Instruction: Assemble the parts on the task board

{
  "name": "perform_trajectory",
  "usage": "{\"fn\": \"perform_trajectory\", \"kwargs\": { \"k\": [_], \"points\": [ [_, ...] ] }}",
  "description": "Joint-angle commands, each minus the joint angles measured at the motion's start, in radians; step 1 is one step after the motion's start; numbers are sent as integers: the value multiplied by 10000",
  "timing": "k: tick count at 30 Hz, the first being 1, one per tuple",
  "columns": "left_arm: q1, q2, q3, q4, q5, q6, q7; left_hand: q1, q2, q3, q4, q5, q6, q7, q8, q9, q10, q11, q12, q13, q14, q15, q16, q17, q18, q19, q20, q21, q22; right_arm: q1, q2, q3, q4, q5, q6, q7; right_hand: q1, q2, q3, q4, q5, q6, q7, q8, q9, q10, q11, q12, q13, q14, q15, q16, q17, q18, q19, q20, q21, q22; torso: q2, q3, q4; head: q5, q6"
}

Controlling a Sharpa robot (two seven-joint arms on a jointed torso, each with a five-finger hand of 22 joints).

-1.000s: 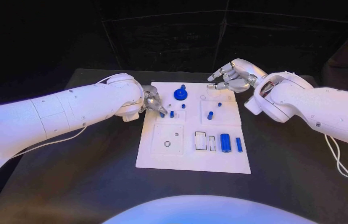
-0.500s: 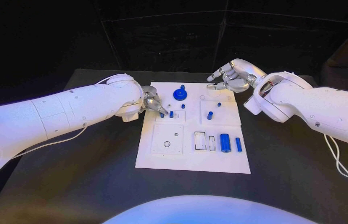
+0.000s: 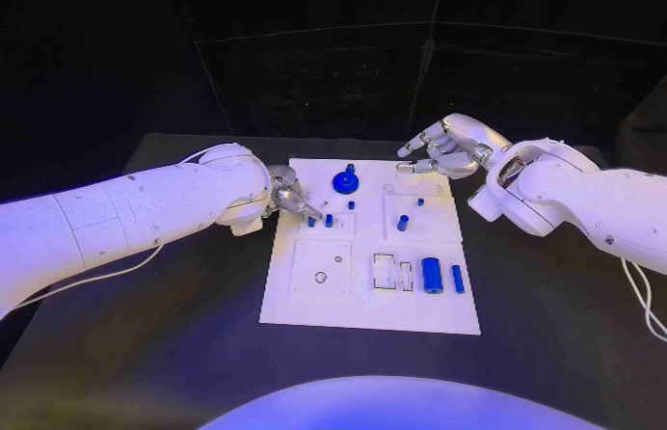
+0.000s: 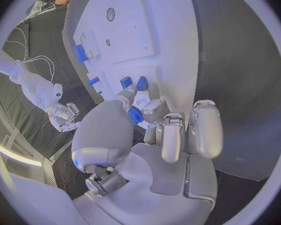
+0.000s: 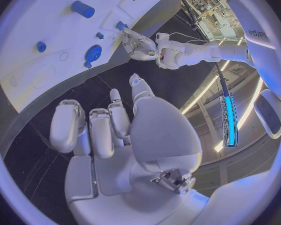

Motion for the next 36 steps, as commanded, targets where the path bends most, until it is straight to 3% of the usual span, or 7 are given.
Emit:
{"fn": "perform_trajectory", "kwargs": {
  "k": [1, 5, 8, 15, 21, 31, 36],
  "points": [
    [49, -112, 12, 105, 494, -677, 236, -204, 70, -407, 355, -492, -320, 99, -117, -4, -590, 74, -783, -1032, 1058, 1, 31, 2634, 59, 92, -61, -250, -229, 19, 5, 5, 8, 30, -8, 119, -3, 92, -63, -17, 41, 18, -4, 55, -1, -28, -12, -16, 332, 548, -68, -72, 209, 165, 34, -34, -47, -3, -9, 13, -1, 3, 17],
    [95, -234, 14, 185, 1034, -1123, 684, 39, 283, -899, 755, -764, -944, 318, -173, 33, -1833, 289, -2356, -3032, 1007, 177, -80, 2436, 154, -87, 53, -682, -669, 19, 21, 5, 9, 30, -10, 120, -3, 92, -63, -17, 41, 18, -4, 55, -1, -28, -12, -16, 332, 548, -68, -72, 209, 165, 34, -34, -47, -3, 2, 9, -7, -16, 55],
    [153, -298, 15, 186, 1724, -1470, 1255, 479, 382, -1147, 825, -562, -1600, 585, -358, -54, -2396, 507, -2681, -3277, 823, 335, -487, 1757, 349, -476, 192, -1566, -1590, 19, 30, 5, 9, 30, -12, 120, -3, 92, -63, -17, 41, 18, -4, 55, -1, -28, -12, -16, 332, 548, -68, -72, 209, 165, 34, -34, -47, -3, 0, 3, 0, -30, 76],
    [282, -276, 16, 122, 2673, -1960, 2723, 1686, 571, -1628, 689, -308, -2962, 1262, -621, -472, -4180, 1173, -3514, -4053, -790, 903, -3574, -2329, 1174, -2602, 748, -6114, -5954, 19, 22, 5, 2, 30, -18, 111, -3, 92, -63, -17, 41, 18, -4, 55, -1, -28, -12, -16, 332, 548, -68, -72, 209, 165, 34, -34, -47, -3, 8, 8, 0, -26, 101],
    [309, 74, 8, -107, 1923, -2329, 3999, 3333, 726, -1460, -175, -364, -3253, 1464, -794, -971, -4990, 1402, -4122, -4795, -2219, 1122, -6224, -5249, 1211, -3002, 1004, -7251, -6749, 19, 35, 5, -4, 30, -21, 105, -3, 92, -63, -17, 41, 18, -4, 55, -1, -28, -12, -16, 332, 548, -68, -72, 209, 165, 34, -34, -47, -3, 11, 13, -1, -113, 171],
    [244, 873, -109, -692, -1739, -3059, 5859, 4496, 393, -590, -1260, -597, -2022, 1381, -2426, -2655, -4884, 1460, -5579, -6659, -2130, 1127, -6400, -5640, 1218, -2632, 988, -7805, -7277, 19, 90, 5, -30, 30, -17, 107, 0, 92, -71, -17, 44, 15, -4, 54, -1, -28, -12, -14, 333, 551, -67, -64, 224, 165, 33, -34, -49, -5, 19, 2, -31, -209, 237],
    [211, 1216, -241, -1027, -2844, -2795, 5915, 4299, 210, -389, -1499, -598, -1453, 1330, -3061, -3231, -4871, 1406, -6157, -7428, -546, 1080, -3765, -2993, 1140, -1598, 920, -6894, -6682, 19, 130, 5, -45, 30, -10, 110, 5, 97, -72, -18, 48, 14, -4, 54, -1, -29, -12, -15, 332, 550, -68, -68, 219, 163, 38, -34, -44, 5, 29, 4, -24, -235, 242]
  ]
}}
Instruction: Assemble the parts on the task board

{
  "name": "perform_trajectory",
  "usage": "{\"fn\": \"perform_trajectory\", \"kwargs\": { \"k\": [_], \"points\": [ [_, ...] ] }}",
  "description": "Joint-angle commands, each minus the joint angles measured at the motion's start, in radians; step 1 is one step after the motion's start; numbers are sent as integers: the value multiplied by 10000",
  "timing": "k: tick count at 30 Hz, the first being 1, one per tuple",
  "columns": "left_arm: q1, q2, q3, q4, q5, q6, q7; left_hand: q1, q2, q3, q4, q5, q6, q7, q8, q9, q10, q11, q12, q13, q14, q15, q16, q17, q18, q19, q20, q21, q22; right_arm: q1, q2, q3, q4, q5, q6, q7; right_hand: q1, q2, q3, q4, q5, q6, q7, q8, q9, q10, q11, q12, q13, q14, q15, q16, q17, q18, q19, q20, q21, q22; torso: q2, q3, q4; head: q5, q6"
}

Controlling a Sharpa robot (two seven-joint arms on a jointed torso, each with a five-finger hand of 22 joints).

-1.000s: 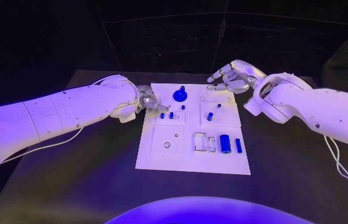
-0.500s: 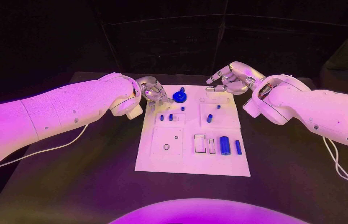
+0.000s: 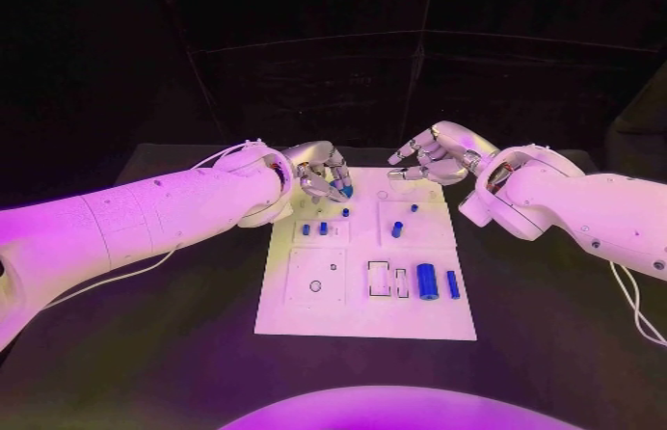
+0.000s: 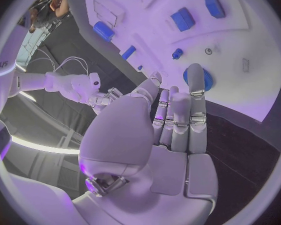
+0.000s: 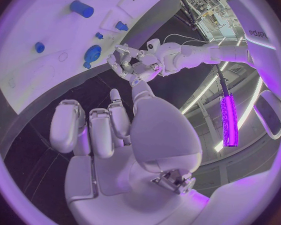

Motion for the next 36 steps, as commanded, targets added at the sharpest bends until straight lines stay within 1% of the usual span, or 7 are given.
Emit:
{"fn": "perform_trajectory", "kwargs": {
  "k": [1, 2, 4, 6, 15, 18, 36],
  "points": [
    [-22, 167, -40, -218, -1864, -31, 652, -51, -95, 63, -151, -35, 225, -32, -268, -232, -13, -7, -254, -339, 713, -31, 1316, 1371, -97, 788, -48, 1463, 1306, 19, 32, 5, 2, 28, -5, 89, 5, 97, -43, 11, 50, 14, -4, 55, -1, -29, -12, -15, 332, 550, -67, -31, 223, 163, 38, -34, -44, 3, 6, -2, 4, -16, 0],
    [-36, 232, -54, -292, -1992, 55, 635, -87, -114, 100, -195, -33, 305, -59, -364, -311, 37, -5, -324, -453, 887, -46, 1688, 1780, -187, 1039, -73, 2100, 1913, 19, 38, 5, -1, 28, -4, 90, 5, 97, -43, 11, 50, 14, -4, 55, -1, -29, -12, -15, 332, 550, -67, -31, 223, 163, 38, -34, -44, 3, 0, -3, 9, -29, -18],
    [-65, 336, -71, -405, -2215, 193, 602, -145, -121, 164, -252, -31, 429, -68, -501, -420, 128, -34, -432, -620, 1053, -62, 2040, 2149, -307, 1297, -86, 2808, 2595, 19, 46, 5, -4, 28, -3, 90, 5, 97, -43, 11, 50, 14, -4, 55, -1, -29, -12, -15, 332, 550, -67, -31, 223, 163, 38, -34, -44, 3, -3, -2, 11, -32, -25],
    [-110, 458, -86, -534, -2510, 364, 563, -211, -147, 219, -312, -33, 592, -99, -616, -514, 223, -54, -556, -786, 1138, -88, 2200, 2266, -362, 1440, -110, 3221, 2993, 19, 57, 5, -9, 28, 0, 92, 5, 97, -43, 11, 50, 14, -4, 55, -1, -29, -12, -15, 332, 550, -67, -31, 223, 163, 38, -34, -44, 3, -6, 0, 18, -46, -29],
    [-258, 858, -105, -966, -3082, 635, 447, -309, -134, 341, -407, -36, 850, -117, -798, -655, 425, -68, -744, -1043, 1217, -115, 2295, 2253, -454, 1610, -135, 3800, 3576, 18, 104, 5, -35, 28, 1, 106, 5, 97, -43, 11, 50, 14, -4, 55, -1, -29, -12, -15, 332, 550, -67, -31, 223, 163, 38, -34, -44, 3, -11, -3, 23, -65, -45],
    [-276, 934, -106, -1039, -3153, 711, 420, -353, -127, 393, -435, -35, 967, -130, -846, -693, 545, -81, -802, -1126, 1225, -129, 2286, 2191, -475, 1652, -144, 3937, 3717, 18, 116, 5, -46, 28, -7, 112, 5, 97, -43, 11, 50, 14, -4, 55, -1, -29, -12, -15, 332, 550, -67, -31, 223, 163, 38, -34, -44, 3, -14, 6, 26, -62, -50],
    [-335, 1229, -104, -1381, -3255, 1219, 267, -415, -24, 823, -590, -24, 1457, -213, -1011, -797, 1147, -162, -1119, -1434, 1248, -194, 2332, 2086, -523, 1689, -195, 4267, 4092, 18, 134, 5, -71, 28, -11, 118, 22, 118, -43, 8, 58, 12, -4, 56, -2, -34, -12, -22, 326, 549, -68, -38, 214, 165, 36, -34, -50, -5, -18, 0, 32, -103, -69]
  ]
}}
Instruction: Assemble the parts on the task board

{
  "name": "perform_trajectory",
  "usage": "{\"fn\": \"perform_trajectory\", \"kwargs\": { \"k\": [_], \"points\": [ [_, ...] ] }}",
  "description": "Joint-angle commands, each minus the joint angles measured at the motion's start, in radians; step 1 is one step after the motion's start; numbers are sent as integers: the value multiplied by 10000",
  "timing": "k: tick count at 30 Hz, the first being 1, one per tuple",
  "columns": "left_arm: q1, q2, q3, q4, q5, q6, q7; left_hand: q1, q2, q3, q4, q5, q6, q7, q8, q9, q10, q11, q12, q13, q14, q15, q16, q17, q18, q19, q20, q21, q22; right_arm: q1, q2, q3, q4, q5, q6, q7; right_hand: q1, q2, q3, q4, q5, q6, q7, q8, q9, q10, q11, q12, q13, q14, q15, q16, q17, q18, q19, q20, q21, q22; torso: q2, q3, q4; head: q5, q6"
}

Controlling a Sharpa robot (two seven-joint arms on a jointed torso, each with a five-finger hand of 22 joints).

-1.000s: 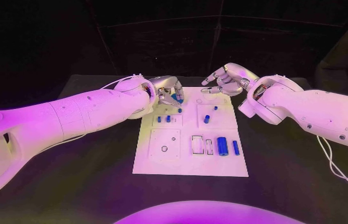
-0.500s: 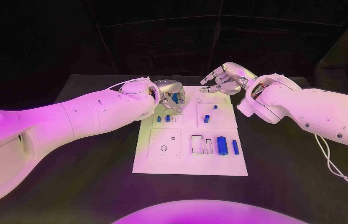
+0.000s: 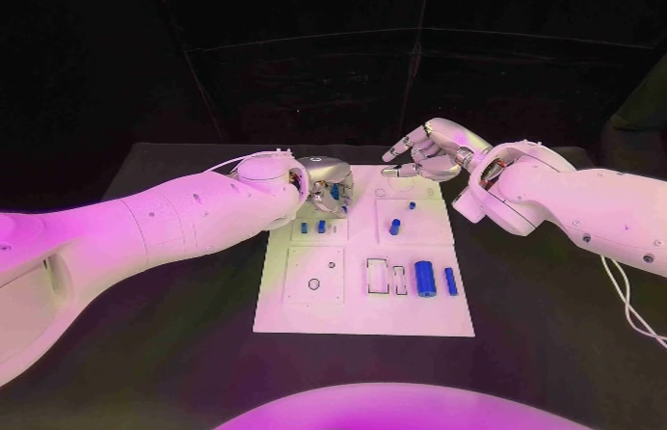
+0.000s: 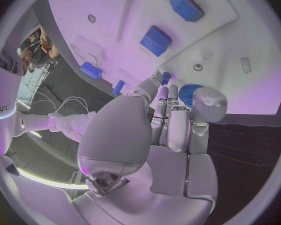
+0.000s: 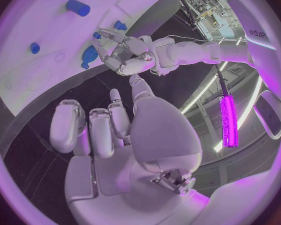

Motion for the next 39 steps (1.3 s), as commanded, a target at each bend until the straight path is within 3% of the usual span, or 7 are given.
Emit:
{"fn": "perform_trajectory", "kwargs": {
  "k": [1, 19, 26, 31, 34, 36, 39],
  "points": [
    [3, 75, 8, -97, -141, 279, -46, -77, 0, 109, -28, -24, 92, -1, -55, -17, 123, -8, -75, -43, 265, -73, 64, -12, -134, 58, -14, 80, 33, 18, 16, 5, -2, 28, -11, 100, 22, 118, -44, 8, 59, 12, -4, 56, -2, -34, -12, -22, 326, 549, -68, -38, 217, 165, 36, -34, -50, -5, 2, 0, 0, 7, 3],
    [-74, 296, 11, -406, -149, 585, -152, -111, 161, 1183, -346, -117, 606, -68, -323, -29, 979, -129, -617, -103, 265, -170, 163, -73, -175, 41, -85, 368, 402, 18, 47, 5, -18, 28, -3, 104, 22, 118, -44, 8, 59, 12, -4, 56, -2, -34, -12, -22, 326, 549, -68, -38, 217, 165, 36, -34, -50, -5, 3, 2, -2, -22, -16],
    [-92, 259, 14, -410, -147, 169, -97, -170, 171, 1789, -573, -156, 841, -59, -478, -8, 1419, -167, -899, -91, 261, -208, 202, -107, -201, 37, -126, 494, 567, 18, 57, 5, -22, 28, -7, 112, 22, 118, -44, 8, 59, 12, -4, 56, -2, -34, -12, -22, 326, 549, -68, -38, 217, 165, 36, -34, -50, -5, -5, -4, 2, -37, -6],
    [-90, 41, 38, -186, -158, -215, -47, -206, 148, 2022, -680, -159, 934, -55, -550, 2, 1586, -189, -1029, -81, 259, -214, 213, -138, -215, 53, -142, 587, 677, 17, 53, 5, -31, 28, -13, 121, 22, 118, -44, 8, 59, 12, -4, 56, -2, -34, -12, -22, 326, 549, -68, -38, 217, 165, 36, -34, -50, -5, -15, -1, 20, -64, 24],
    [-76, -103, 207, -9, -141, -372, -36, -239, 123, 2079, -704, -160, 955, -50, -577, 3, 1621, -186, -1078, -81, 255, -214, 210, -162, -219, 57, -144, 610, 705, 17, 47, 5, -43, 28, -22, 123, 22, 118, -44, 8, 59, 12, -4, 56, -2, -34, -12, -22, 326, 549, -68, -38, 217, 165, 36, -34, -50, -5, -17, 4, 25, -68, 35],
    [-70, -242, 469, 188, -82, -481, -33, -257, 111, 2102, -713, -162, 962, -49, -591, 3, 1632, -184, -1103, -82, 254, -214, 211, -168, -220, 57, -144, 615, 714, 17, 46, 5, -52, 28, -27, 126, 22, 118, -44, 8, 59, 12, -4, 56, -2, -34, -12, -22, 326, 549, -68, -38, 217, 165, 36, -34, -50, -5, -14, 1, 17, -50, 70],
    [-65, -480, 742, 513, -44, -532, -51, -293, 92, 2143, -726, -165, 973, -41, -616, 3, 1652, -180, -1147, -82, 251, -211, 209, -187, -220, 55, -144, 615, 718, 17, 40, 5, -61, 28, -26, 127, 22, 118, -44, 8, 59, 12, -4, 56, -2, -34, -12, -22, 326, 549, -68, -38, 217, 165, 36, -34, -50, -5, -10, -5, 5, -31, 93]
  ]
}}
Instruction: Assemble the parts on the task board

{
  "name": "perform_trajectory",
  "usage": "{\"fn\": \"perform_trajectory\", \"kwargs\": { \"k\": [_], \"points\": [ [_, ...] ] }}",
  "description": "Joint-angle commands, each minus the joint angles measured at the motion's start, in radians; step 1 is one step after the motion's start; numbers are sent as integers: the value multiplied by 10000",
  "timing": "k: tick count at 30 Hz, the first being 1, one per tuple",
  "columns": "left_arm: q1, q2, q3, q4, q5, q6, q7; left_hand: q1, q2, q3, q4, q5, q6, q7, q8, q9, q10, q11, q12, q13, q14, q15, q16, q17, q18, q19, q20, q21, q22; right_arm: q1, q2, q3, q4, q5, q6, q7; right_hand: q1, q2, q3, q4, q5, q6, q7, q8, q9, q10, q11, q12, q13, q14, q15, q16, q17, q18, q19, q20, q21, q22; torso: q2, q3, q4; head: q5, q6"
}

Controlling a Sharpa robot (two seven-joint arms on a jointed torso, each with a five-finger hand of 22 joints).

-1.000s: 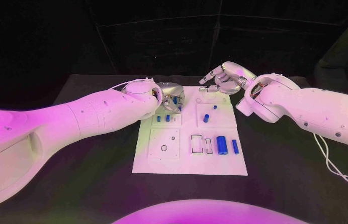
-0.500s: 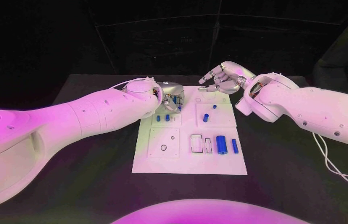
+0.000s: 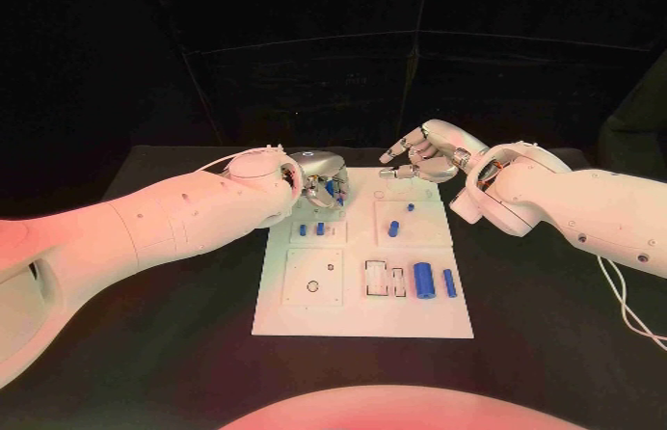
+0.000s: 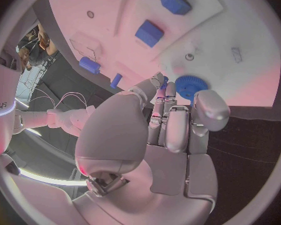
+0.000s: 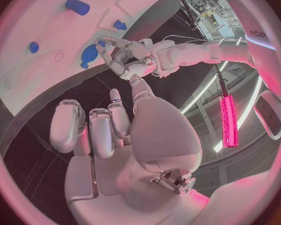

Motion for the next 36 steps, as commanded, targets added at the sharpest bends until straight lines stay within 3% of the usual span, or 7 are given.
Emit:
{"fn": "perform_trajectory", "kwargs": {
  "k": [1, 6, 17, 23, 31, 36],
  "points": [
    [34, -275, 220, 414, 72, -383, -7, -80, 28, 69, 7, -18, 66, 14, -48, 6, 88, 4, -56, 8, 249, -63, 53, -18, -71, -13, -75, 61, 19, 18, -9, 6, -1, 28, -25, 103, 22, 118, -44, 8, 59, 12, -4, 56, -2, -34, -12, -22, 326, 549, -68, -38, 212, 165, 36, -34, -50, -6, 1, -6, -1, 36, 19],
    [53, -791, 416, 958, 363, -319, -102, -110, 6, 95, -5, -21, 79, 17, -65, 8, 111, 7, -86, 10, 247, -61, 51, -34, -80, -5, -73, 100, 63, 18, -31, 6, -7, 29, -23, 97, 22, 118, -44, 8, 59, 12, -4, 56, -2, -34, -12, -22, 326, 549, -68, -38, 212, 165, 36, -34, -50, -6, -8, 2, 38, 24, 26],
    [60, -1450, 465, 1165, 596, 254, -354, -227, -67, 121, -11, -36, 137, 9, -99, 16, 192, 3, -156, 18, 236, -61, 35, -98, -97, 10, -71, 180, 156, 18, -47, 5, -23, 29, -8, 89, 22, 118, -44, 8, 59, 12, -4, 56, -2, -34, -12, -22, 326, 549, -68, -38, 212, 165, 36, -34, -50, -6, 10, -7, -1, 80, 34],
    [1, -1445, 396, 1010, 624, 394, -381, -271, -95, 124, -10, -40, 149, 5, -116, 17, 213, 1, -188, 18, 234, -62, 33, -112, -97, 7, -71, 183, 163, 16, -27, 5, -38, 29, 2, 99, 22, 118, -44, 8, 59, 12, -4, 56, -2, -34, -12, -22, 326, 549, -68, -38, 212, 165, 36, -34, -50, -6, 15, -7, -13, 104, 29],
    [-89, -1334, 159, 759, 630, 592, -357, -322, -121, 128, -3, -41, 148, 8, -142, 15, 219, 5, -229, 17, 228, -61, 22, -147, -96, 4, -71, 182, 167, 15, -11, 5, -53, 29, 10, 102, 22, 118, -44, 8, 59, 12, -4, 56, -2, -34, -12, -22, 326, 549, -68, -38, 212, 165, 36, -34, -50, -6, 19, 6, -15, 119, 5],
    [-145, -1294, 95, 686, 630, 694, -347, -322, -121, 128, -3, -41, 148, 8, -142, 15, 219, 5, -229, 17, 228, -61, 22, -147, -96, 4, -71, 182, 167, 15, -10, 5, -54, 29, 11, 103, 22, 118, -44, 8, 59, 12, -4, 56, -2, -34, -12, -22, 326, 549, -68, -38, 212, 165, 36, -34, -50, -6, 16, 5, -11, 128, -12]
  ]
}}
